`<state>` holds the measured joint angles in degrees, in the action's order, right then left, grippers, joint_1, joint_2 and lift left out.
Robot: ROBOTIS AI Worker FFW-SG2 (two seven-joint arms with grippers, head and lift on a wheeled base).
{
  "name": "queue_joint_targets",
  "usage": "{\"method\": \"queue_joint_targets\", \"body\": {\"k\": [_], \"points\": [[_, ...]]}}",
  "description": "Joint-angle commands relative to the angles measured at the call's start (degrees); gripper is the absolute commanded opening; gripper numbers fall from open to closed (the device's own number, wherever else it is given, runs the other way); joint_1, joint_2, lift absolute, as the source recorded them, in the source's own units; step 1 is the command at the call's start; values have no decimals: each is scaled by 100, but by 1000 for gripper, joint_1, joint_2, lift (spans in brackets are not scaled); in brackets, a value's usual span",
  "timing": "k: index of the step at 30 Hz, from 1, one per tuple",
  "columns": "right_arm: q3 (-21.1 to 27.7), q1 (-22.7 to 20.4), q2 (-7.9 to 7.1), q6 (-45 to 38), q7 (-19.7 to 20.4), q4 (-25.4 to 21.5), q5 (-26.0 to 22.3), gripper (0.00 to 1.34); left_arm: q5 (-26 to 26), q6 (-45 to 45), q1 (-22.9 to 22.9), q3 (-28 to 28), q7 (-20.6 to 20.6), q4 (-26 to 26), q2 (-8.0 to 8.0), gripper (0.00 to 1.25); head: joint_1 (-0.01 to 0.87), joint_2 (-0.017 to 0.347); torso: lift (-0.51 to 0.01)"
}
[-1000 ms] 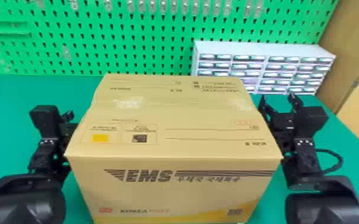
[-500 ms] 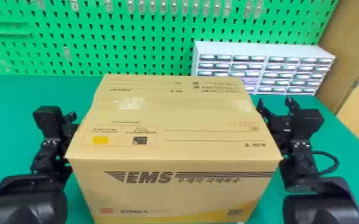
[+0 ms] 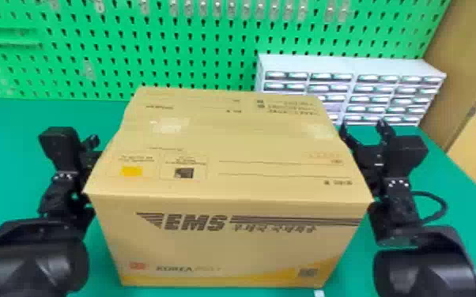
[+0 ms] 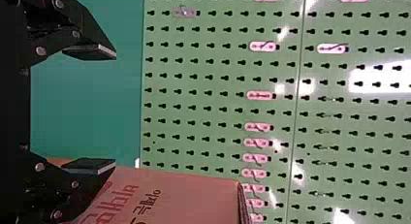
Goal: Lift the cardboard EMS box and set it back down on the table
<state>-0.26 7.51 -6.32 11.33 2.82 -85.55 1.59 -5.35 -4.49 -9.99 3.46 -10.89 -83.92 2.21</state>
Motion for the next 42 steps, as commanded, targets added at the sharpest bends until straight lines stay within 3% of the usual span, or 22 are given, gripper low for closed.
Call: {"method": "queue_joint_targets", "body": {"k": [1, 20, 42], "points": [[-9, 49, -18, 0, -1, -32, 0, 831, 8, 1, -65, 14, -282, -37, -1, 787, 678, -14, -92], [-53, 532, -106, 0, -1, -216, -9, 835, 201, 1, -531, 172, -352, -266, -1, 787, 678, -14, -92], [-18, 620, -115, 0, -1, -216, 52, 835, 245, 1, -583, 199, -352, -292, -1, 785, 678, -14, -92]]}}
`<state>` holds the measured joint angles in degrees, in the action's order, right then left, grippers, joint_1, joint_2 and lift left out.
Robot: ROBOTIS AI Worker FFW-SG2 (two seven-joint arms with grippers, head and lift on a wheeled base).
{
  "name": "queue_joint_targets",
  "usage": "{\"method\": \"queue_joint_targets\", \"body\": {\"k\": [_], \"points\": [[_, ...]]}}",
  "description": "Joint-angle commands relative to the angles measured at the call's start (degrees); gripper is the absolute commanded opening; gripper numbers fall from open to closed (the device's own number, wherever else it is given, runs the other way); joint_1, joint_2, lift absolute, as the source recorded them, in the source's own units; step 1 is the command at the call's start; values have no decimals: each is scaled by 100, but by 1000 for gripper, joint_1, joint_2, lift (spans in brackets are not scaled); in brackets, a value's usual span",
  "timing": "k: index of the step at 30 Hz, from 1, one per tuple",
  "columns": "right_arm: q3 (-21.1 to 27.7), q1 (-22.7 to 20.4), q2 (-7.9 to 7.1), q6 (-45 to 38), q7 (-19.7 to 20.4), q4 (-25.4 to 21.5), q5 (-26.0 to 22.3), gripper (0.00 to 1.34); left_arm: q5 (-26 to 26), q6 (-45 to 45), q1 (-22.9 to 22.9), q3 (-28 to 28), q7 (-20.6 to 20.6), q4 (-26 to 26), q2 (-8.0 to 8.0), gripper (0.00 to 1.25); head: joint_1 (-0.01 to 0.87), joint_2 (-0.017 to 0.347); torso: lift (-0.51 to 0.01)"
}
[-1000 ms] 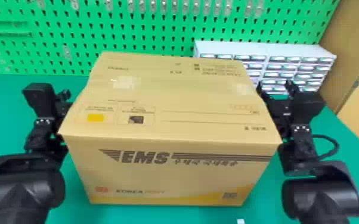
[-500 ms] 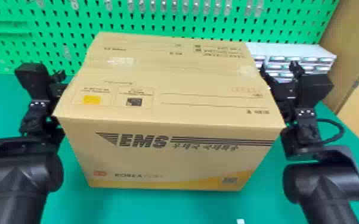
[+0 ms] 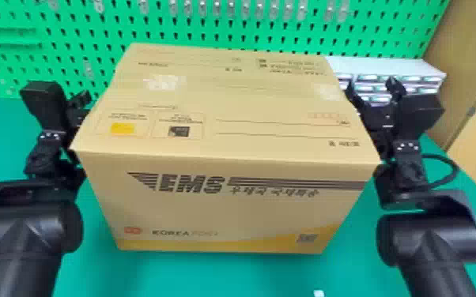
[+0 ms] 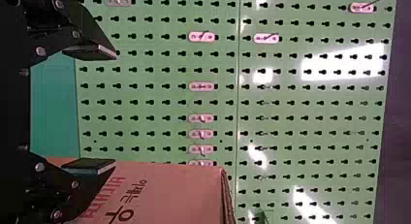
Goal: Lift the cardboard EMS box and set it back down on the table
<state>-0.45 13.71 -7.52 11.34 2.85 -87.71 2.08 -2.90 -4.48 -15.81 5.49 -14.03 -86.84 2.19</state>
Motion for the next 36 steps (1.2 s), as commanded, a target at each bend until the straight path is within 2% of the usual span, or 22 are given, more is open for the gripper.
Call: {"method": "queue_joint_targets", "body": {"k": [1, 36], "points": [[2, 0, 5, 0, -3, 0, 3, 835, 0, 0, -1, -12, -38, 0, 1, 785, 678, -14, -92], [37, -18, 40, -18, -3, -27, 12, 835, -9, 0, 34, -30, -38, -9, 1, 785, 678, -14, -92]]}}
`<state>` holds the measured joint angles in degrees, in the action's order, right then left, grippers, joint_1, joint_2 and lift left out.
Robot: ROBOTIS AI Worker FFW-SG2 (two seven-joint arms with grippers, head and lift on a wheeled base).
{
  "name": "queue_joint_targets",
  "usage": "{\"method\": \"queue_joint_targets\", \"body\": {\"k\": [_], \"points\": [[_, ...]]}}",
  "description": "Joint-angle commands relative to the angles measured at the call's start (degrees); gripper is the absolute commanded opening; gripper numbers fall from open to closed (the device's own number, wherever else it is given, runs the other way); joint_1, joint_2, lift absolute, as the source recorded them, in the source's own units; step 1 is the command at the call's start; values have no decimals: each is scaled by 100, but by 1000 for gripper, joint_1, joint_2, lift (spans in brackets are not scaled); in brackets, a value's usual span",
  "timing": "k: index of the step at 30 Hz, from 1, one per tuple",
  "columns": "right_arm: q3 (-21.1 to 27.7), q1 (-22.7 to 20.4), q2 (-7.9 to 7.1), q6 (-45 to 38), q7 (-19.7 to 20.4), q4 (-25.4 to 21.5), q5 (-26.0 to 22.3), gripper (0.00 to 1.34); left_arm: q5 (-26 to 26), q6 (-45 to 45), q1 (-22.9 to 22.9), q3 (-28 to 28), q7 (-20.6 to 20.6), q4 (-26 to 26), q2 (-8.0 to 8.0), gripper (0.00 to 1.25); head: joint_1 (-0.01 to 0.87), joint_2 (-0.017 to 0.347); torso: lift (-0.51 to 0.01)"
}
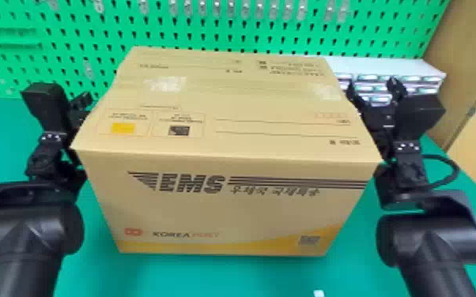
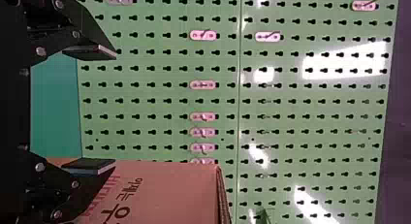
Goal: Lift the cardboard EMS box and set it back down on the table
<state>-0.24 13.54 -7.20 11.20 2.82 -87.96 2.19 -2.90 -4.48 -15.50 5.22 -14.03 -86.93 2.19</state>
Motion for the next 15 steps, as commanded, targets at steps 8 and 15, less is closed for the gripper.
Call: {"method": "queue_joint_targets", "body": {"k": [8, 15], "points": [[-11, 0, 8, -48, 0, -2, 9, 833, -27, 0, 3, -21, -29, 0, 1, 785, 678, -14, -92], [15, -97, -1, -92, 0, -2, 62, 833, -9, -35, 82, -30, -29, 0, 1, 785, 678, -14, -92]]}}
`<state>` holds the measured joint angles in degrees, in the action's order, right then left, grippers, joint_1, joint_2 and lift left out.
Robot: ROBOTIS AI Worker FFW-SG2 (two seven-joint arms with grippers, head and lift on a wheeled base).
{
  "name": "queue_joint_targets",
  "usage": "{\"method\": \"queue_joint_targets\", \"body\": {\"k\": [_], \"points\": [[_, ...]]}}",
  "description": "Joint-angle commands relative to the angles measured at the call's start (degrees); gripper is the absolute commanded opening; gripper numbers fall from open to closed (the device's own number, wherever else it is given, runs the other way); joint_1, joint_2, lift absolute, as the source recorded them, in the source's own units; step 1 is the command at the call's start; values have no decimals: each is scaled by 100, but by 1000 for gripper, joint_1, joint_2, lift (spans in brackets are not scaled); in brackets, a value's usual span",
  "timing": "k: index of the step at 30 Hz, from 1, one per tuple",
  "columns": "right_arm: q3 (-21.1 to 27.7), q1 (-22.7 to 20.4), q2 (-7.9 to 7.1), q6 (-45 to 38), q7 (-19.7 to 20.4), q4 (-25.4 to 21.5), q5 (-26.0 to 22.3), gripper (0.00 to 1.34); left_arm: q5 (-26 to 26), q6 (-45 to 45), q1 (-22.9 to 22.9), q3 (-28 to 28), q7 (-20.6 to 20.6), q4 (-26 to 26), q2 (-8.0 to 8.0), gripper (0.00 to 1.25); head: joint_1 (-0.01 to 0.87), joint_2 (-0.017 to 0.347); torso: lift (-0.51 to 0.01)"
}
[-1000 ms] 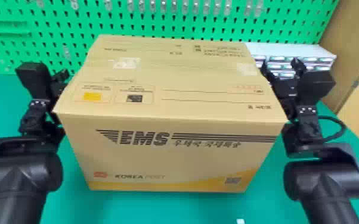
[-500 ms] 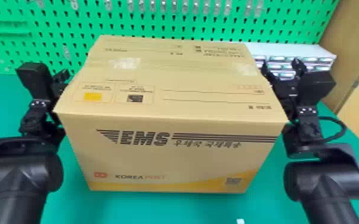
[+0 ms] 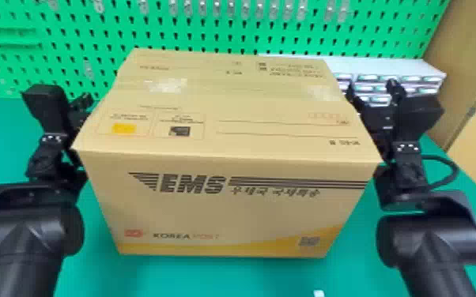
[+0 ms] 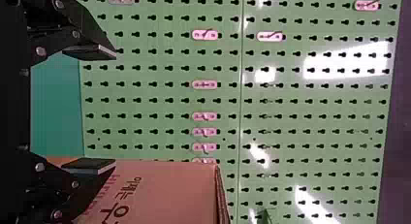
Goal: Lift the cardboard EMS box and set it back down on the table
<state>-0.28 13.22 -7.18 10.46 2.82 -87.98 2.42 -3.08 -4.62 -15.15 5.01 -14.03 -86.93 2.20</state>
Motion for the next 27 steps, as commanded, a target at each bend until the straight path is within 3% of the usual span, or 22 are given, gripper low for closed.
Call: {"method": "queue_joint_targets", "body": {"k": [1, 27], "points": [[19, -83, 6, -18, 0, 0, 39, 833, 9, -30, 65, -18, -20, 0, 0, 785, 678, -14, -92], [151, -566, 112, -141, 0, 62, 127, 831, 27, -83, 425, -88, 50, 35, 0, 785, 678, -14, -92]]}}
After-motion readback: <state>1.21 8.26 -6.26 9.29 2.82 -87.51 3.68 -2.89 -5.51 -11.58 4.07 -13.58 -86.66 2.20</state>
